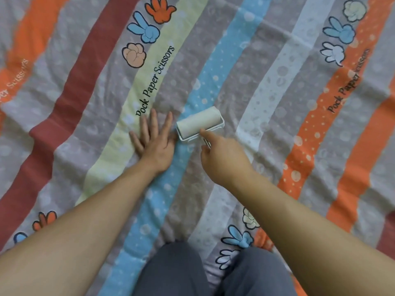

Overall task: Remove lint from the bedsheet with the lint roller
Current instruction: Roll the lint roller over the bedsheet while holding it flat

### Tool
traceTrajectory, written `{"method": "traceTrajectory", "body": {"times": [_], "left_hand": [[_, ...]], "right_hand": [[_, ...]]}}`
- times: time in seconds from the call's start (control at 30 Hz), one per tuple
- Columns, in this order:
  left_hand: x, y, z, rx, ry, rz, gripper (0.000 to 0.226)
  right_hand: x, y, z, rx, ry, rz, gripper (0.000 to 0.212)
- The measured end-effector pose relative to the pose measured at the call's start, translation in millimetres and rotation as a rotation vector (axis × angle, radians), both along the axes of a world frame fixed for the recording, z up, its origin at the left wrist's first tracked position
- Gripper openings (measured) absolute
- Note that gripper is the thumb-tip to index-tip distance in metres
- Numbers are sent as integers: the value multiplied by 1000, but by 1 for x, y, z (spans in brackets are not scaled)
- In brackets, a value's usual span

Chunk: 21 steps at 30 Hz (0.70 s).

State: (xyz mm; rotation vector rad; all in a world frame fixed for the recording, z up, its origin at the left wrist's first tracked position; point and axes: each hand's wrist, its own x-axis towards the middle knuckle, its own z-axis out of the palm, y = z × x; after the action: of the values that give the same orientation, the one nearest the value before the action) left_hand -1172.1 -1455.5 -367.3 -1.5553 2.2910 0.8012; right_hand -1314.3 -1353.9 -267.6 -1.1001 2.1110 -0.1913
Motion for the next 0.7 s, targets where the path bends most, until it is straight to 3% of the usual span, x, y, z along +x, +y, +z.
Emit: {"method": "traceTrajectory", "body": {"times": [0.17,0.57,0.7], "left_hand": [[-3,6,-2,-122,0,4,65],[-35,23,17,-66,-75,43,82],[-50,57,17,-82,-73,-56,83]], "right_hand": [[13,44,6,94,4,-50,47],[34,167,18,205,-70,-47,56],[32,213,17,192,-100,-20,56]]}}
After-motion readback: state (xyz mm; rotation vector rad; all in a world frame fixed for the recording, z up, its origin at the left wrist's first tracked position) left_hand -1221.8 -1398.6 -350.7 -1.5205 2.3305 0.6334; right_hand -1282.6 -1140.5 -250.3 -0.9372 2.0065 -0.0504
